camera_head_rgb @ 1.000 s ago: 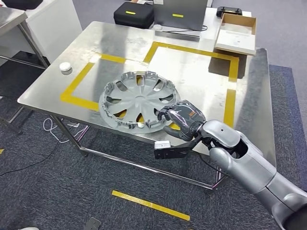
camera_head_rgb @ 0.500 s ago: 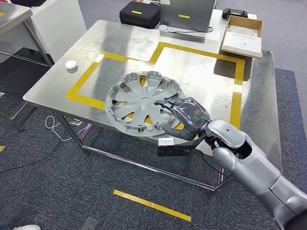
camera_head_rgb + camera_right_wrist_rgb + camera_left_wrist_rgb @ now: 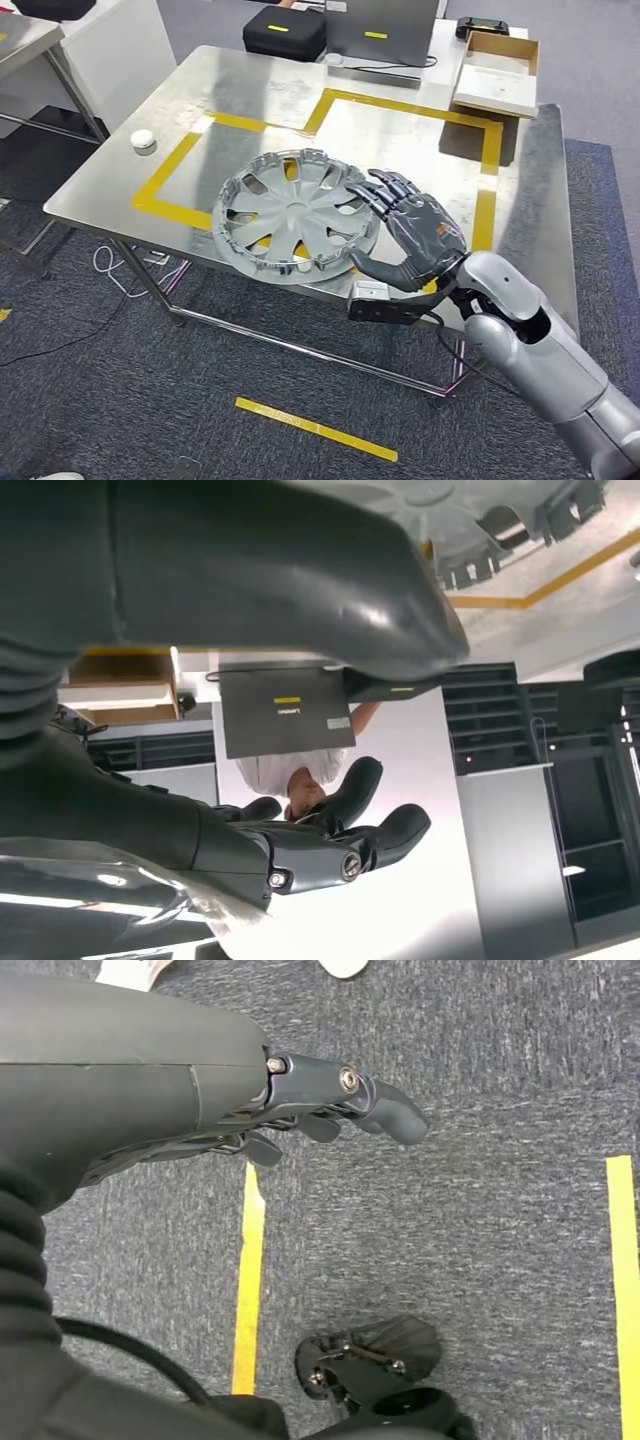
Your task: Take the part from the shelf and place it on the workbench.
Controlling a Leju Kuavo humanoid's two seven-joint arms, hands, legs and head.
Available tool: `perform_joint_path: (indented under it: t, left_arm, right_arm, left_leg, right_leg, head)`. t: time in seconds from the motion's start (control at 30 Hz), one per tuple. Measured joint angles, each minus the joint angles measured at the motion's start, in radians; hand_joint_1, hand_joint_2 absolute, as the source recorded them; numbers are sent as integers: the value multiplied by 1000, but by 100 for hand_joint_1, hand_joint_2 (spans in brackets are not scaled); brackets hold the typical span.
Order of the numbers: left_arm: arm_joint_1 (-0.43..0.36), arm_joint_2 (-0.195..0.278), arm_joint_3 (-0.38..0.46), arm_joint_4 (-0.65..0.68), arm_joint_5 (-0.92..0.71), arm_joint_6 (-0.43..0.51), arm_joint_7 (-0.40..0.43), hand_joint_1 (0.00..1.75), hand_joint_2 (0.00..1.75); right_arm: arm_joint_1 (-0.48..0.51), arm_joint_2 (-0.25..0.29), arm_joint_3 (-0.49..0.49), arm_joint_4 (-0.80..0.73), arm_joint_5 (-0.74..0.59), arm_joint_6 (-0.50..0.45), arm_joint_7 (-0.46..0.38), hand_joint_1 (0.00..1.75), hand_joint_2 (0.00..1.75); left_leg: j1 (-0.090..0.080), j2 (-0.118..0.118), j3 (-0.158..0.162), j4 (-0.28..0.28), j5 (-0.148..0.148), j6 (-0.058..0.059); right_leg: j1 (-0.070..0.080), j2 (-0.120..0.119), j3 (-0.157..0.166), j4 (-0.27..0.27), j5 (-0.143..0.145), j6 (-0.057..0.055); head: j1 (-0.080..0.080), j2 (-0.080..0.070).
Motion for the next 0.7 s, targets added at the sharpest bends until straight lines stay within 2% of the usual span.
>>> perform_joint_path:
  t: [0.03,0.1,0.13,0.17,0.2,0.27,0.3,0.33,0.37,0.4,0.47,0.5,0.53,0.6,0.63,0.67,0.7]
  left_arm:
    - [0,-1,0,0,1,5,1,0,175]
    - [1,-4,1,0,2,23,2,0,175]
    - [2,-5,2,0,2,34,2,0,175]
    - [1,-6,2,0,2,42,2,0,175]
    - [1,-7,3,0,3,48,2,0,175]
    - [1,-11,4,0,6,56,2,0,175]
    - [1,-12,6,0,7,58,2,0,175]
    - [2,-13,7,0,8,59,2,0,175]
    - [2,-14,8,0,8,60,3,0,175]
    - [3,-15,9,0,8,61,3,0,175]
    - [2,-17,10,0,9,62,4,0,175]
    - [2,-18,10,0,10,63,4,0,175]
    - [1,-19,11,0,12,63,4,0,175]
    - [3,-20,11,0,14,63,4,0,175]
    - [4,-20,11,0,15,63,4,0,175]
    - [5,-20,12,0,15,63,5,0,175]
    - [6,-20,12,0,16,63,5,0,175]
  right_arm:
    - [4,-1,-5,-5,2,-3,2,0,0]
    - [18,-4,-14,-16,6,-11,7,0,0]
    - [26,-4,-20,-21,8,-16,9,0,0]
    - [33,-5,-26,-25,8,-20,11,0,0]
    - [41,-6,-31,-29,8,-23,14,0,0]
    - [58,-7,-40,-32,6,-26,19,0,0]
    - [67,-7,-44,-33,6,-27,21,0,0]
    - [75,-7,-47,-34,5,-28,22,0,0]
    - [81,-7,-49,-36,5,-28,23,0,0]
    - [84,-7,-51,-39,4,-28,24,0,0]
    - [84,-7,-59,-47,3,-29,24,0,0]
    - [84,-7,-64,-51,2,-30,24,0,0]
    - [84,-7,-69,-54,1,-31,25,0,0]
    - [86,-7,-77,-57,-5,-33,27,0,0]
    - [86,-7,-80,-57,-9,-34,28,0,0]
    - [87,-7,-83,-58,-13,-34,28,0,0]
    - [87,-6,-86,-58,-15,-35,28,0,0]
  left_leg:
    - [-2,-1,5,-14,0,4]
    - [-3,-1,1,-19,6,15]
    - [-3,-1,0,-23,11,23]
    - [-2,0,-2,-28,17,32]
    - [0,0,-6,-32,23,40]
    - [-3,1,-18,-32,33,47]
    - [-4,1,-26,-32,39,49]
    - [-5,1,-34,-32,45,49]
    - [-6,1,-42,-31,52,48]
    - [-6,0,-50,-31,58,47]
    - [-8,0,-62,-29,71,40]
    - [-9,-1,-66,-29,79,36]
    - [-10,-1,-68,-29,87,31]
    - [-10,-1,-71,-33,101,19]
    - [-9,-1,-74,-30,96,13]
    - [-8,-1,-81,-17,74,7]
    - [-6,0,-91,16,35,2]
  right_leg:
    - [1,0,-3,1,2,6]
    - [-1,-1,-6,-1,4,18]
    - [-2,-1,-10,4,-5,22]
    - [-3,0,-19,22,-26,26]
    - [-3,0,-34,61,-60,29]
    - [-3,1,-78,186,-141,32]
    - [-3,1,-94,242,-167,34]
    - [-3,1,-96,269,-175,34]
    - [-3,1,-79,258,-164,33]
    - [-3,1,-42,207,-139,31]
    - [-1,1,59,59,-95,25]
    - [1,1,93,5,-83,22]
    - [3,2,109,-24,-80,20]
    - [5,1,100,-31,-71,14]
    - [3,0,95,-32,-64,7]
    - [2,-2,91,-33,-55,-2]
    - [-1,-5,85,-34,-44,-9]
  head:
    - [0,0]
    - [0,0]
    - [1,0]
    - [2,0]
    - [4,0]
    - [7,0]
    - [8,0]
    - [8,0]
    - [8,0]
    - [7,0]
    - [8,0]
    - [8,0]
    - [10,0]
    - [13,0]
    - [14,0]
    - [13,0]
    - [11,0]
